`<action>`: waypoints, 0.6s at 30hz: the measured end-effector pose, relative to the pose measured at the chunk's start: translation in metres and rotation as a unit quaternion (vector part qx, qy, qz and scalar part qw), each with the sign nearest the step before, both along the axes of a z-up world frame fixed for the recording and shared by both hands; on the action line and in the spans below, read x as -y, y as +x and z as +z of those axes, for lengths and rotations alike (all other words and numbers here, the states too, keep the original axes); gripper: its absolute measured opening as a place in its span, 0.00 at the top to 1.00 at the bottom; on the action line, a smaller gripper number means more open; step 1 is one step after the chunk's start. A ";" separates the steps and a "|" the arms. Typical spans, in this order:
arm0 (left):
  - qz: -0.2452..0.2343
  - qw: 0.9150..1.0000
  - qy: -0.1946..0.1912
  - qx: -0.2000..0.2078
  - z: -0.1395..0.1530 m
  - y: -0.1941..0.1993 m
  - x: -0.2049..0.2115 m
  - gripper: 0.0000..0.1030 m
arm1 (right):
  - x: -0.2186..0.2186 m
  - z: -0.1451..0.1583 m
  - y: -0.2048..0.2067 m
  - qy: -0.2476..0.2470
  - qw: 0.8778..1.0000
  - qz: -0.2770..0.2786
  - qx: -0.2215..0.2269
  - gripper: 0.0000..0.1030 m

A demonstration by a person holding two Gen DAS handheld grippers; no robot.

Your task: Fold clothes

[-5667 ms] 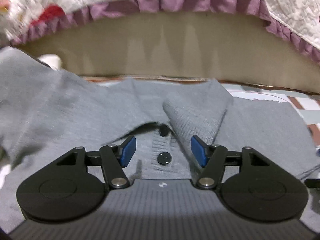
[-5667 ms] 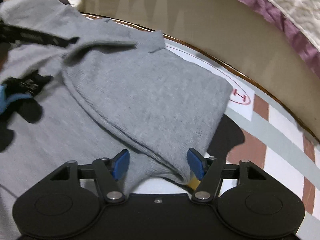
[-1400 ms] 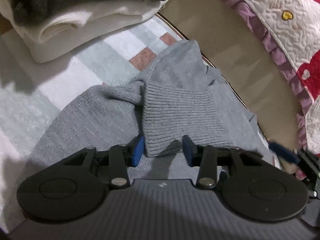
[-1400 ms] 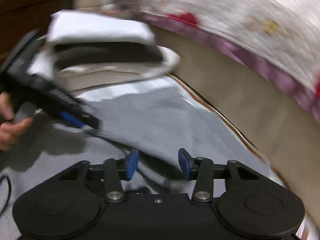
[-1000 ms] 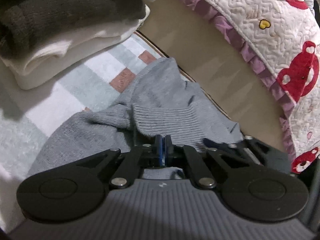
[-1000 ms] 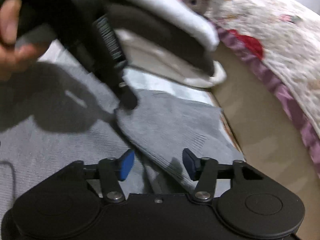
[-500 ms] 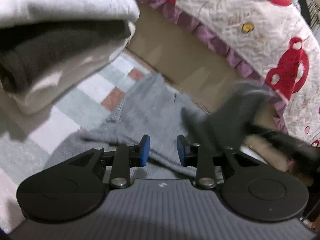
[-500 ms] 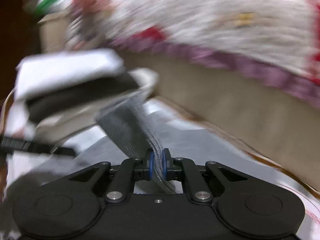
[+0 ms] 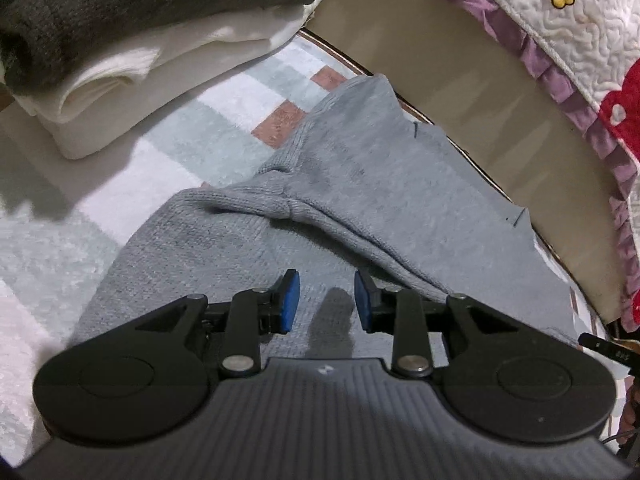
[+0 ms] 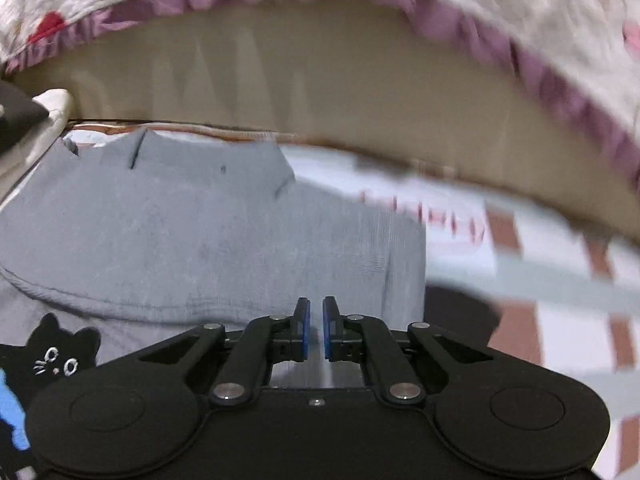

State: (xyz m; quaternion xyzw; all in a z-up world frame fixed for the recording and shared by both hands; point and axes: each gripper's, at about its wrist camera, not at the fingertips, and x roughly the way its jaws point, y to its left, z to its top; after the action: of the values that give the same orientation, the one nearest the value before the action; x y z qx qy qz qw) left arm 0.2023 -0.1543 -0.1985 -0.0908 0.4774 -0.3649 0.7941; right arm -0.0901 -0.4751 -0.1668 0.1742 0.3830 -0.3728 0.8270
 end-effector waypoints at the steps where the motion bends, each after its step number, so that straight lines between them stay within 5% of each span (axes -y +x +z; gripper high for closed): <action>1: 0.000 1.000 0.003 0.002 0.001 -0.001 0.000 0.71 | 0.002 -0.001 -0.007 0.013 1.000 -0.007 0.014 0.88; 7: -0.007 1.000 0.017 0.018 0.002 -0.006 0.009 0.66 | 0.027 0.008 -0.017 0.061 0.994 -0.025 0.087 0.42; 14: -0.009 0.999 0.032 0.029 0.005 -0.009 0.013 0.66 | 0.048 -0.040 -0.012 0.068 0.994 -0.049 0.067 0.35; 15: -0.009 0.999 0.035 0.029 0.005 -0.010 0.014 0.66 | 0.047 -0.042 -0.013 0.052 0.994 -0.041 0.083 0.39; 17: -0.007 0.999 0.044 0.026 0.008 -0.010 0.012 0.66 | 0.038 -0.039 -0.006 0.018 0.997 0.029 0.066 0.91; 18: 0.004 0.999 0.043 0.016 0.013 -0.010 0.007 0.66 | 0.033 -0.032 -0.007 -0.003 0.998 0.038 0.058 0.92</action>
State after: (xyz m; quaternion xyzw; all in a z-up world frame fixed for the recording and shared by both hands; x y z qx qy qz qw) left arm 0.1927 -0.1610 -0.1858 -0.0534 0.4796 -0.3421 0.8062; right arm -0.0968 -0.5077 -0.1992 0.1782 0.3394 -0.3312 0.8622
